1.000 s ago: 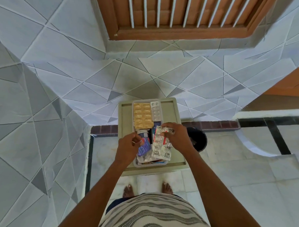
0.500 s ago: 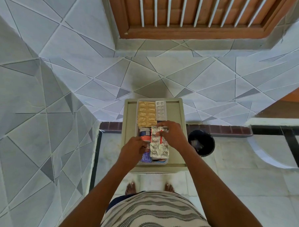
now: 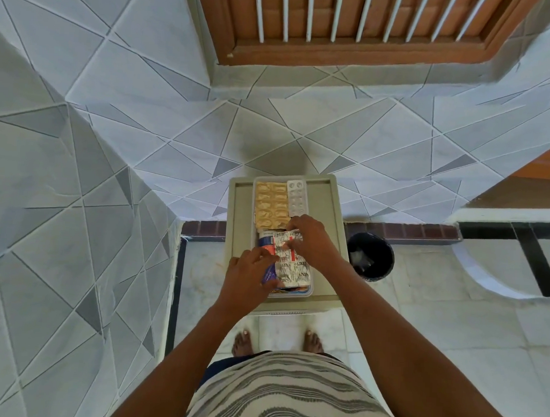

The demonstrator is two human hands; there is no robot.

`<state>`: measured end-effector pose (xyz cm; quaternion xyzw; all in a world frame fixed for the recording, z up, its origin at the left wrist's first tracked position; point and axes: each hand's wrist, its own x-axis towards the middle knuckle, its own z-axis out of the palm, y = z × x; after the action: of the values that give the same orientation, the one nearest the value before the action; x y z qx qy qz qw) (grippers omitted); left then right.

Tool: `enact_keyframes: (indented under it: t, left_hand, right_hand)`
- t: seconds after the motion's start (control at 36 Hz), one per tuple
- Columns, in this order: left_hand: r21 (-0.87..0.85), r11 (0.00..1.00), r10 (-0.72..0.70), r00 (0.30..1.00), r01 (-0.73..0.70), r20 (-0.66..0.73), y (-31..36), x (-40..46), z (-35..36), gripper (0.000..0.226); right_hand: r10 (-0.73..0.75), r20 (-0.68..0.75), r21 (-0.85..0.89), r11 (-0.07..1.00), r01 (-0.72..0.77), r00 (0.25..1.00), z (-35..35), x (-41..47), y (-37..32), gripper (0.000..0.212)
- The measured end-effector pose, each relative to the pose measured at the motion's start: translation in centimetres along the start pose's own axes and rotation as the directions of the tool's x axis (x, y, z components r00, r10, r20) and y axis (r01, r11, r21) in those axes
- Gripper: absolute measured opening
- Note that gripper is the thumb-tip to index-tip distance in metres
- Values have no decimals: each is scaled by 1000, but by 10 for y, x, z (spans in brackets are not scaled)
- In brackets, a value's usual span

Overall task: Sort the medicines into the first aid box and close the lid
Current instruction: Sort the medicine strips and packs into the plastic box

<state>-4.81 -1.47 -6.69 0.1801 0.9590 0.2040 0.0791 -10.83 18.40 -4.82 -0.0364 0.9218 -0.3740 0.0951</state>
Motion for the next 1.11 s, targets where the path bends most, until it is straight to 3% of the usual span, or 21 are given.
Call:
enact_keyframes:
  t: [0.08,0.17,0.25,0.42,0.56,0.67,0.78,0.89,1.0,1.11]
  left_hand:
    - [94,995,37,999,-35,-22,1,-3,7,56]
    - [188,980,68,997,-60,-38,0,-4,12,56]
    - [221,972,86,995,-75,-41,0,-3,14,55]
    - [207,977,54,999,-53,2,3,-2,13,55]
    - [152,987,40,999,-43,22,6,-4,11,59]
    - [172,984,40,999,-39,0,7,-7,13,64]
    - [180,983,25,1000,-25,0,7,-3,10,69]
    - [128,991,-38,999,35,19,12,-3,7,66]
    - [-110,981,-156,987,160,40,23,-2,13,60]
    - [-433,849,-315,948,303,44,30,6,21,56]
  right_hand:
    - [-101,50,-162,981,108,994,5,-5,3,39]
    - [-188,-35,-302,938,169,982,8,-13,10,46]
    - [-187,-109,-333,932,141,976,5,-25,18,48]
    - [-152,29,-478,866,147,988,13,-42,29,64]
    - [-136,32,-480,867,135,990,23,-37,30,70]
    - [-155,6,-378,914,146,988,29,-31,30,67]
    - [-134,-151,-253,963,93,979,26,-44,24,65]
    - [-4,-314,-132,990,-39,950,25,-51,33,49]
    - [146,-316,52,989,-137,938,22,-56,29,33]
    - [223,-362,121,974,-192,905,25,-57,22,18]
